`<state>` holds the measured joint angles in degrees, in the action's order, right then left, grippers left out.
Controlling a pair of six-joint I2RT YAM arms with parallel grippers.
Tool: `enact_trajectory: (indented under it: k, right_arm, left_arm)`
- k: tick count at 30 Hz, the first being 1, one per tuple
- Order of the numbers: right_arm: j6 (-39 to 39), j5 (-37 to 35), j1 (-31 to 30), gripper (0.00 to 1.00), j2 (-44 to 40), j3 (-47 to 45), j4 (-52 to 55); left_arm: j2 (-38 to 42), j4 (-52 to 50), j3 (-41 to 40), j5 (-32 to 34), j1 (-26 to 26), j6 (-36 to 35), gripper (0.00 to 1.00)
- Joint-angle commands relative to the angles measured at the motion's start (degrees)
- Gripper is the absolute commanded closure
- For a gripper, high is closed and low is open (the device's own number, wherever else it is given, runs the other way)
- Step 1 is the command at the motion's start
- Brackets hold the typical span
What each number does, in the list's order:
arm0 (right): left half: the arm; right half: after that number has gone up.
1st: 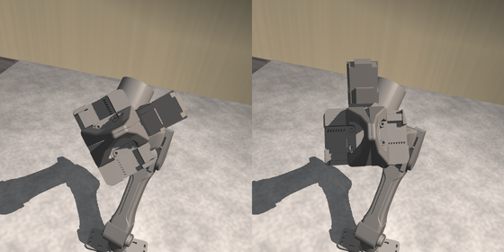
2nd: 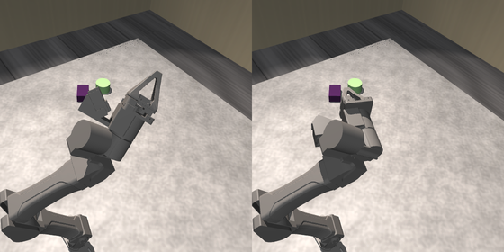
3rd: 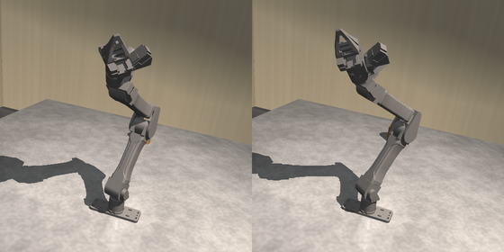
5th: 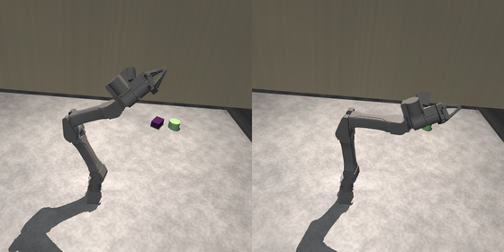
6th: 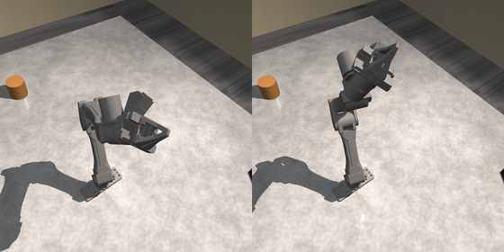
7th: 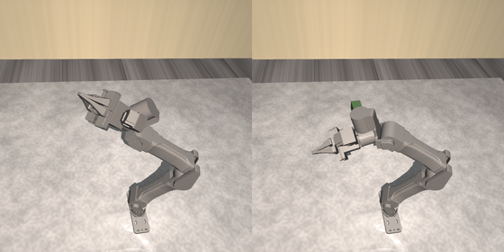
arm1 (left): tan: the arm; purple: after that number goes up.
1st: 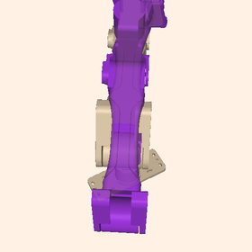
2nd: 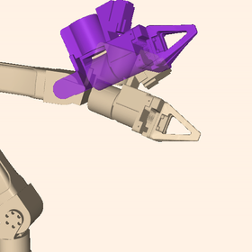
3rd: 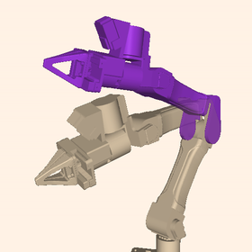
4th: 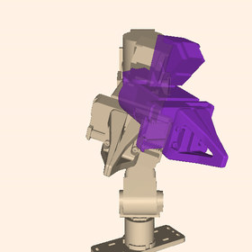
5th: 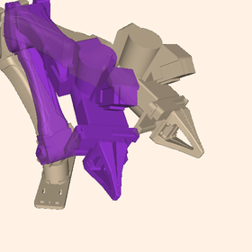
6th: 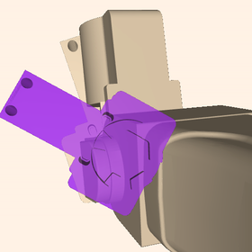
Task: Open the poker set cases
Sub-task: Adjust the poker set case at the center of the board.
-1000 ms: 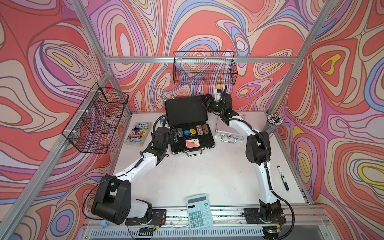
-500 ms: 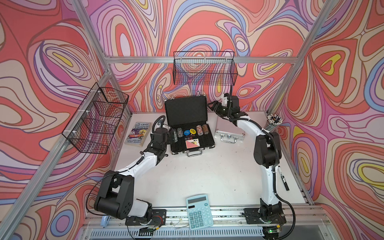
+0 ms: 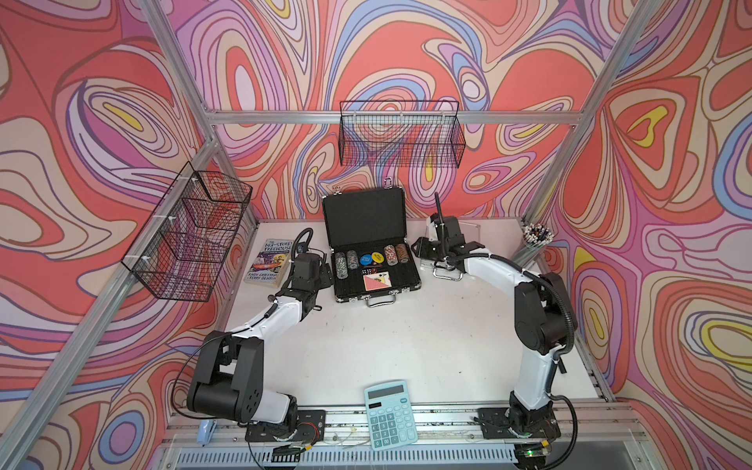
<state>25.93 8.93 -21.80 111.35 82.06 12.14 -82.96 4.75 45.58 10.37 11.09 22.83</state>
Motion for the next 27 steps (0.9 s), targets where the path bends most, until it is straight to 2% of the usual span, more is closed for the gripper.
enact_trajectory:
  k: [1,5,7,8,18,24,27]
  right_arm:
    - [0.1,-4.3,-0.8,0.61,-1.1,-4.3,-0.2]
    - [2.8,-5.2,-2.1,0.63,-0.2,-7.2,-3.1]
    - [4.3,-6.2,-2.3,0.73,0.4,-8.3,-4.3]
    - [4.8,-6.7,-2.2,0.74,1.0,-8.6,-4.7]
    - [12.2,-7.7,-3.2,0.75,2.1,-12.9,-10.1]
    - [16.1,-7.3,-4.0,0.76,1.9,-15.3,-13.1]
    - [16.8,-8.2,-4.5,0.82,2.3,-15.3,-12.8]
  left_arm:
    - [0.5,-5.3,-0.8,-2.3,-0.2,4.4,0.27]
    - [0.5,-6.3,-2.2,-4.7,-0.4,6.4,0.33]
    - [0.2,-5.7,-2.9,-6.0,-0.4,6.5,0.4]
    - [-0.1,-5.2,-3.3,-6.2,-0.4,6.4,0.42]
    - [-6.1,-4.2,0.1,-15.0,-0.6,4.9,0.57]
    - [-10.3,-4.5,2.4,-15.1,-0.6,5.3,0.64]
    - [-12.2,-5.0,4.4,-15.0,-0.6,5.1,0.69]
